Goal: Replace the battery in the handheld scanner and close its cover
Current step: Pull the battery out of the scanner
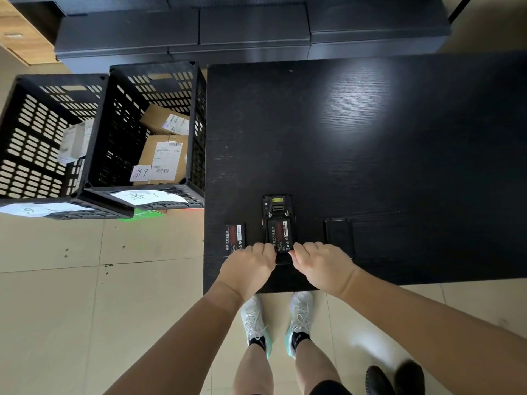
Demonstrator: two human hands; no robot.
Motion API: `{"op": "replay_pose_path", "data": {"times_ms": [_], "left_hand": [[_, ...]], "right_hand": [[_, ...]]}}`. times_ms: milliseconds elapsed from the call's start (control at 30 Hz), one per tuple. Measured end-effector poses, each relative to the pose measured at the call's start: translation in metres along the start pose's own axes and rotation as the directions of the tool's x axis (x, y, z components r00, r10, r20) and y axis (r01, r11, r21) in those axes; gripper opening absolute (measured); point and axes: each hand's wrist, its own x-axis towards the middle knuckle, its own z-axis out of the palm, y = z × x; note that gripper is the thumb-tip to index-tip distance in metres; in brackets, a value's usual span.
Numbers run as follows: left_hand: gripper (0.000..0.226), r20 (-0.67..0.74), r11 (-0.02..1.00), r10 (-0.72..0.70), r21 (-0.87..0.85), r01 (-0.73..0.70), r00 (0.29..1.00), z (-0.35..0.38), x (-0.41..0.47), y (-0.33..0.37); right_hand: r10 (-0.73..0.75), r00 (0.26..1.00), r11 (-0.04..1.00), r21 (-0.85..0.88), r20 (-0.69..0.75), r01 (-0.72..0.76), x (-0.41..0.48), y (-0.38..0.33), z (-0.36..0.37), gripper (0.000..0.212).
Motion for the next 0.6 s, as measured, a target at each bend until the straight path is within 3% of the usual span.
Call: {"op": "replay_pose_path", "data": {"times_ms": [100, 167, 300, 367, 433, 533, 600], "left_hand": [[0.032, -0.073, 0.995, -0.076, -0.074, 0.071, 0.994, -0.003, -0.004, 0.002], [0.034, -0.117, 0.983, -0.139, -0.137, 0.122, 0.983, -0.003, -0.005, 0.008], [0.026, -0.026, 0.832, -0.460, -0.362, 0.420, 0.888, -0.008, -0.004, 0.031], [0.018, 0.109, 0.663, -0.615, -0.465, 0.587, 0.781, -0.014, -0.002, 0.043], [0.021, 0.283, 0.417, -0.719, -0.555, 0.719, 0.635, -0.028, 0.002, 0.054], [0.020, 0.499, -0.047, -0.790, -0.629, 0.776, 0.357, -0.044, 0.011, 0.062], [0.019, 0.590, -0.255, -0.781, -0.602, 0.756, 0.206, -0.046, 0.017, 0.061]], "right_hand": [[0.073, 0.997, 0.993, 0.091, 0.004, -0.073, -0.004, -0.005, -0.003, 0.042], [0.217, 0.976, 0.954, 0.207, 0.027, -0.218, -0.004, -0.015, -0.006, 0.046], [0.504, 0.847, 0.751, 0.399, 0.168, -0.526, -0.005, -0.038, -0.016, 0.025], [0.611, 0.735, 0.559, 0.498, 0.294, -0.663, -0.003, -0.047, -0.021, 0.025], [0.696, 0.610, 0.350, 0.562, 0.379, -0.749, 0.001, -0.054, -0.028, 0.026], [0.767, 0.414, 0.068, 0.580, 0.489, -0.812, 0.010, -0.055, -0.036, 0.020], [0.756, 0.314, -0.107, 0.582, 0.574, -0.806, 0.016, -0.054, -0.041, 0.017]]}}
